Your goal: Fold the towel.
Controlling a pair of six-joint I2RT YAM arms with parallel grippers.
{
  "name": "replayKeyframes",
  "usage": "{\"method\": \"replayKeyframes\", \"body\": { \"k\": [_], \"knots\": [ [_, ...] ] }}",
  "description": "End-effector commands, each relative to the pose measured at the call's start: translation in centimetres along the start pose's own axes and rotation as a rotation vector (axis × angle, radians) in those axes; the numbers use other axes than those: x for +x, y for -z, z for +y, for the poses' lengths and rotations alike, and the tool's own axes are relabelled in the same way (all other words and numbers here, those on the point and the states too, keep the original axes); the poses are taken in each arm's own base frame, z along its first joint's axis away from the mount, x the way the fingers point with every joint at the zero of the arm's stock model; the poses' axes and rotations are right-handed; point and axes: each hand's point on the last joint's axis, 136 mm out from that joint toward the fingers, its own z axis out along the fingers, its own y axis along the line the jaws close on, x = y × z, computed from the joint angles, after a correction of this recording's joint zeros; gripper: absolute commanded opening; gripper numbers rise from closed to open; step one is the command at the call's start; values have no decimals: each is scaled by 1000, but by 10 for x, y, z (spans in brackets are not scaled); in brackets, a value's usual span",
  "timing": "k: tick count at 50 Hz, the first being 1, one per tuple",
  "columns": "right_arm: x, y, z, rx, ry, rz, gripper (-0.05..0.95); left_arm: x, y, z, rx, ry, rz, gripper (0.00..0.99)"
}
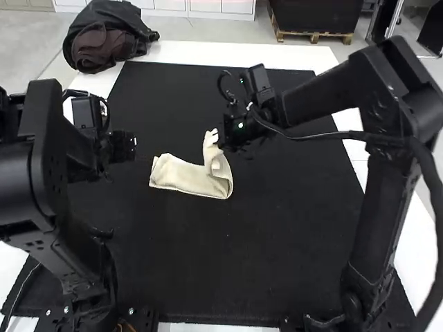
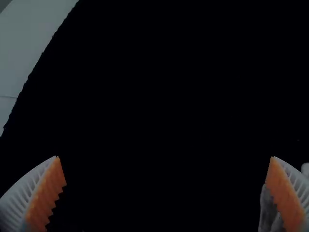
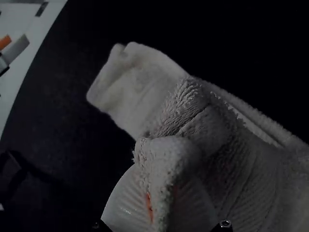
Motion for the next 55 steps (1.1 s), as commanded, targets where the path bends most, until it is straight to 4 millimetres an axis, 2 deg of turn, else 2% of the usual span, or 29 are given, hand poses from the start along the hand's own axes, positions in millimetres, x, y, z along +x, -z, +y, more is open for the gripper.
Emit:
{"method": "replayKeyframes", "body": {
  "k": [1,16,31,45,55],
  "knots": [
    [-12,-11,24,-49,31,-13,-25,-4,4,10,-32,21,-24,970],
    [-14,-46,48,-91,70,16,-25,11,7,19,-53,33,-2,970],
    [-18,-77,69,-126,99,29,-25,8,10,19,-53,35,-16,970],
    [-13,-102,75,-138,113,48,-25,10,10,19,-53,35,-13,970],
    [-19,-116,76,-149,118,38,-25,10,10,18,-51,35,-11,970]
  ]
}}
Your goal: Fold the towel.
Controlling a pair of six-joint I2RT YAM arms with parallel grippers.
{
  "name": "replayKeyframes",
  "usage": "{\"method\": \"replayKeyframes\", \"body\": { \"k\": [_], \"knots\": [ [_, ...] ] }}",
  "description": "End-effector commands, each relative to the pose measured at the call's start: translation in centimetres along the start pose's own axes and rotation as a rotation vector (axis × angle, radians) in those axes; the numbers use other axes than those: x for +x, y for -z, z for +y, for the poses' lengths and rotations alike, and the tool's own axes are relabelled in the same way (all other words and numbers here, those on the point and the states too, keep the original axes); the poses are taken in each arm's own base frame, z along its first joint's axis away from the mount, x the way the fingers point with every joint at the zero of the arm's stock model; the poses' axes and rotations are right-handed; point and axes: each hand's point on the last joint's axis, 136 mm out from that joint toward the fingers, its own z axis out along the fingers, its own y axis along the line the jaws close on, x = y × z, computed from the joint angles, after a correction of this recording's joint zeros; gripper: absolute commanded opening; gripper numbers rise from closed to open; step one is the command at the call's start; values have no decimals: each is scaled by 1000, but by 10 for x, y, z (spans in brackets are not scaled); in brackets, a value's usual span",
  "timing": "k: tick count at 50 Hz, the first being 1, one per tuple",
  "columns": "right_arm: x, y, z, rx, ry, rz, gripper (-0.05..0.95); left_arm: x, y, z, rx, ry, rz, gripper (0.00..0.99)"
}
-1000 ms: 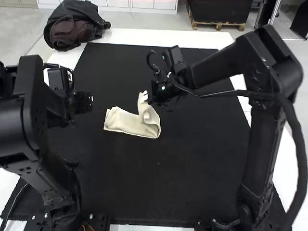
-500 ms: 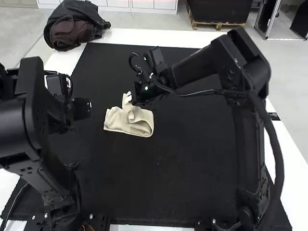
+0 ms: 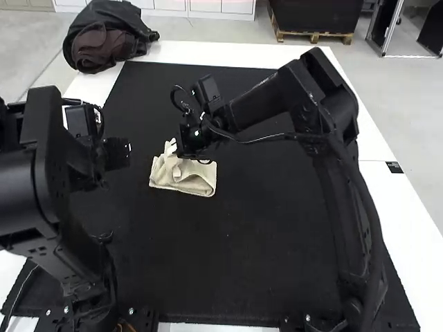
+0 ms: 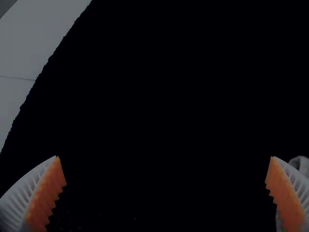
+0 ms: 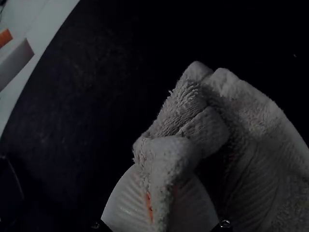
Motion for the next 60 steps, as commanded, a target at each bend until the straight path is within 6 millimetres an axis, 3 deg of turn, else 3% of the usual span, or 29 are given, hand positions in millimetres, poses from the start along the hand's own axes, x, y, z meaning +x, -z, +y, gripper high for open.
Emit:
{"method": "replayKeyframes", "body": {
  "k": [1,9,12,17,23,26,30,32,36,39,40,53,60],
  "knots": [
    [-19,-4,16,-40,19,-40,-25,-2,3,5,-17,15,-13,970],
    [-30,-11,18,-52,3,-55,13,-5,4,4,-15,13,-20,969],
    [-36,-10,22,-59,0,-67,298,-6,4,4,-17,12,-23,969],
    [-47,-7,27,-69,9,-89,592,-6,5,4,-15,11,-26,969],
    [-69,1,34,-79,25,-129,793,-6,5,5,-18,12,-26,969],
    [-80,9,39,-84,34,-151,833,-7,5,5,-18,12,-30,969],
    [-92,19,40,-86,39,-179,823,-7,5,5,-18,11,-31,969],
    [-96,24,42,-91,41,-188,772,-8,5,5,-18,11,-33,969],
    [-91,31,39,-103,29,-164,438,-9,5,5,-18,9,-36,969],
    [-84,36,34,-109,16,-140,16,-9,5,5,-18,9,-37,969],
    [-82,37,32,-104,14,-138,-31,-9,5,5,-17,9,-39,969],
    [-32,29,15,-125,-16,-42,-23,-14,5,5,-17,7,-57,969],
    [-19,24,8,-130,-15,-49,-23,-16,5,5,-17,5,-62,969]
  ]
}}
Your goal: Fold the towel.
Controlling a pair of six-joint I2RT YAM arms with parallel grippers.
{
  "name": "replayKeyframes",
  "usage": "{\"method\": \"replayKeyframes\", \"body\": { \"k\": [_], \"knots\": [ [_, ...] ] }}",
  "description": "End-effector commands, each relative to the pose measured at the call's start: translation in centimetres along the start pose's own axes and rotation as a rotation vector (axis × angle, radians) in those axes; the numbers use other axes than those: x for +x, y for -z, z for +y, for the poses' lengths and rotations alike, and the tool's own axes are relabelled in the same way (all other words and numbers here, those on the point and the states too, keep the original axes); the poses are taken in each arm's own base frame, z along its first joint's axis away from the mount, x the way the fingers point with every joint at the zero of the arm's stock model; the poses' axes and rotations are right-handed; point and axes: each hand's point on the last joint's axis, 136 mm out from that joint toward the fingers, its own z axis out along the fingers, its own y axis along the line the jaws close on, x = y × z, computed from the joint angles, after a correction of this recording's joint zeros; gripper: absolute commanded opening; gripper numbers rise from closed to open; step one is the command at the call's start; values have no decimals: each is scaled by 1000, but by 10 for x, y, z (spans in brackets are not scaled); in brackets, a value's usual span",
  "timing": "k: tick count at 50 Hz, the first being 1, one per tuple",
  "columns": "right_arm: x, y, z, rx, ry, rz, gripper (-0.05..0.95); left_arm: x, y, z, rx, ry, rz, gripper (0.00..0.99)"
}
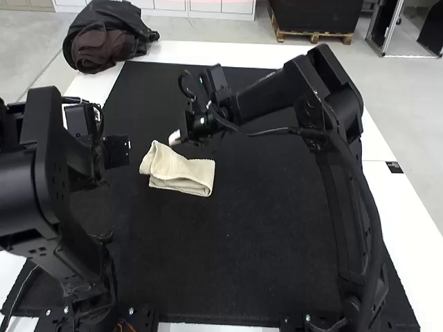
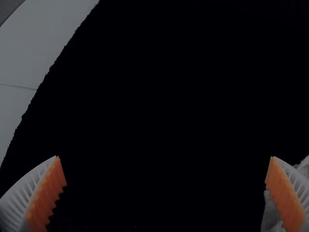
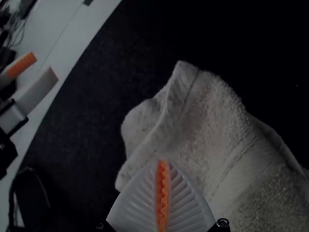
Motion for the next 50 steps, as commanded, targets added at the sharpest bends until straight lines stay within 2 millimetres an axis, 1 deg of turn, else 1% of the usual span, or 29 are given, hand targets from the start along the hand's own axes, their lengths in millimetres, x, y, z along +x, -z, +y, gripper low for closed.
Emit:
{"method": "replayKeyframes", "body": {
  "k": [1,5,13,28,34,39,50],
  "knots": [
    [-1,7,10,-42,30,-15,-23,-10,4,5,-17,8,-36,969],
    [3,5,7,-42,31,-19,-23,-11,4,4,-15,1,-38,969],
    [13,-5,-1,-43,28,-10,-23,-11,4,4,-11,-5,-38,969],
    [20,-19,-17,-41,28,-20,-23,-15,4,3,-8,-6,-47,969],
    [24,-24,-27,-32,19,-16,-23,-16,4,1,-3,-7,-50,969],
    [31,-28,-37,-23,13,-7,-23,-21,4,1,-3,-9,-62,969],
    [60,-45,-57,-17,-1,18,-23,-21,4,-1,7,-9,-62,969]
  ]
}}
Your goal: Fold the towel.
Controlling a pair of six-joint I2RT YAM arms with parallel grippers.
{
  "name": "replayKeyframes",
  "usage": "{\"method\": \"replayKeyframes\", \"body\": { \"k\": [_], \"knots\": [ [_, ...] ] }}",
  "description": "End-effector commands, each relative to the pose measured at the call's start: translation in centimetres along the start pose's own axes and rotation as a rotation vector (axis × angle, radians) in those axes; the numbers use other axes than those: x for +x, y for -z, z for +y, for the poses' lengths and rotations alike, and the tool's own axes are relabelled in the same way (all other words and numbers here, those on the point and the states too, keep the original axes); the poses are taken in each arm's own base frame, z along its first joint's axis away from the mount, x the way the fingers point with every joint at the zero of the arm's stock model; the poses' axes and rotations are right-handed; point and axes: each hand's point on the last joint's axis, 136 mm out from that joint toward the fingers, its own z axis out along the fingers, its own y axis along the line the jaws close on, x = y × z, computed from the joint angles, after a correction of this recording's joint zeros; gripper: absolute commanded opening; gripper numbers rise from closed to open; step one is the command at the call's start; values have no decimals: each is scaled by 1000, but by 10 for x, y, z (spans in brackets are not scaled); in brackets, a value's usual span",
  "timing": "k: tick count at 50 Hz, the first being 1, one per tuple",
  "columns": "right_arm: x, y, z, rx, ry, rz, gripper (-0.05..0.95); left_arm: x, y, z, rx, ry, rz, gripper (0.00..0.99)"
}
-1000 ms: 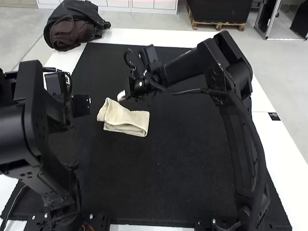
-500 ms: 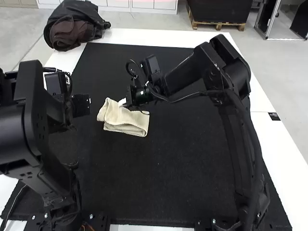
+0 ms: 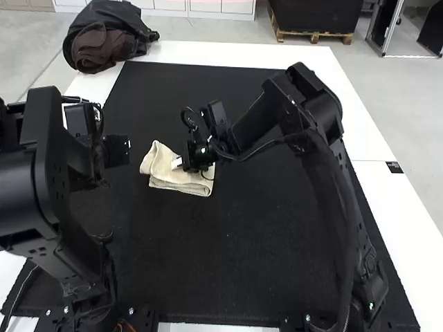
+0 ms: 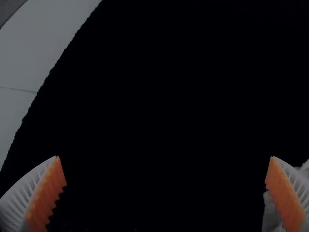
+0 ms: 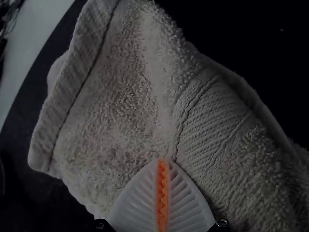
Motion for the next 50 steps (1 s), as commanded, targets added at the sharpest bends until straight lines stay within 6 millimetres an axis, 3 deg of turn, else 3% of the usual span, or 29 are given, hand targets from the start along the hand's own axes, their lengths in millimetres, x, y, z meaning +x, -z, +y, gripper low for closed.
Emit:
{"method": "replayKeyframes", "body": {
  "k": [1,11,16,27,35,48,50],
  "knots": [
    [20,-6,-16,4,-13,25,-23,-19,4,0,5,-7,-54,969],
    [50,-21,-27,5,-15,49,-23,-18,4,0,10,-5,-51,969],
    [43,-19,-23,-3,-26,33,-23,-20,4,0,8,-5,-54,969],
    [-49,22,33,-72,-5,-137,-23,-47,3,1,9,-9,-89,969],
    [-105,65,58,-84,10,-224,-23,-70,3,-2,16,-13,-115,969],
    [-178,159,84,-50,41,-364,-13,-116,8,-4,24,-22,-165,969],
    [-191,180,88,-33,47,-397,103,-128,10,-4,24,-23,-179,969]
  ]
}}
